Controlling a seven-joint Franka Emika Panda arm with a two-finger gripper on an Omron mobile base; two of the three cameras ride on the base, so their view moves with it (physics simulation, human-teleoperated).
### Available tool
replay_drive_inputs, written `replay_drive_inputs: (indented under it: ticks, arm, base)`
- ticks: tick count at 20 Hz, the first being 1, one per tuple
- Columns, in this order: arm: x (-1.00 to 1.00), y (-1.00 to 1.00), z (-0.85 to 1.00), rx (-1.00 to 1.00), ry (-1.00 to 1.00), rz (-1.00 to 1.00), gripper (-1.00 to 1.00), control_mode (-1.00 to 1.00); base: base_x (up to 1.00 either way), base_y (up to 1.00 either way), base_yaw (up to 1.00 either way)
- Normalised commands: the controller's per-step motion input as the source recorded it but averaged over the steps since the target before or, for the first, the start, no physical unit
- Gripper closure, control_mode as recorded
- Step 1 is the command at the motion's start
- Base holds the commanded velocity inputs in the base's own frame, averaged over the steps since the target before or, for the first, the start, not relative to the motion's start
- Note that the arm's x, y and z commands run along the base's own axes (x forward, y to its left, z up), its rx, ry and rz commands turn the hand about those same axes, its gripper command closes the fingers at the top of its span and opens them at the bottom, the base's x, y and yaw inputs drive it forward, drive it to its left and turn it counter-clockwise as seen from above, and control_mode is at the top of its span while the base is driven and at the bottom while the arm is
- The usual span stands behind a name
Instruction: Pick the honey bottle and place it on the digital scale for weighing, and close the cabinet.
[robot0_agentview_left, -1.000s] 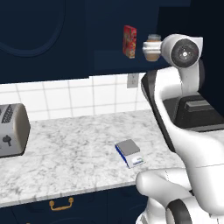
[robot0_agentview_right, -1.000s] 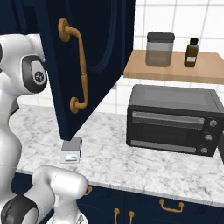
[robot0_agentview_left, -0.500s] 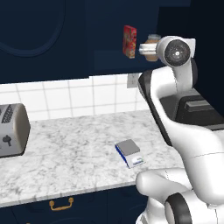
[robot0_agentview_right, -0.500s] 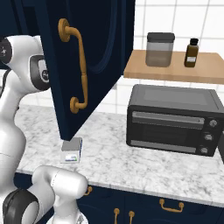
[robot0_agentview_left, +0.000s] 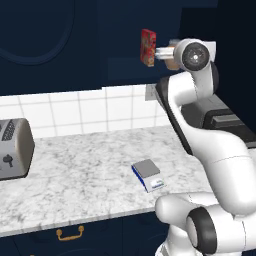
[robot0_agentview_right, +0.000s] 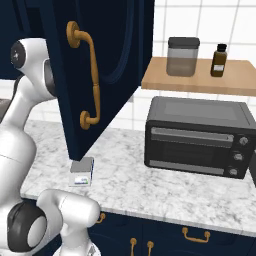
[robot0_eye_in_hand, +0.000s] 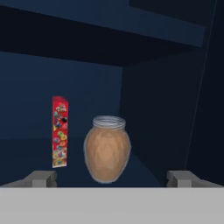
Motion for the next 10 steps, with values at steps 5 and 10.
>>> replay_drive_inputs:
  ticks: [5,10]
  arm:
    - [0.32,-0.03,0.0,0.1,0.05,0.05,-1.0,-1.0]
    - [0.44,0.0,0.0,0.01,0.08,0.01,-1.0,-1.0]
  base:
    - [0.0,0.0,0.0]
    - [0.0,0.0,0.0]
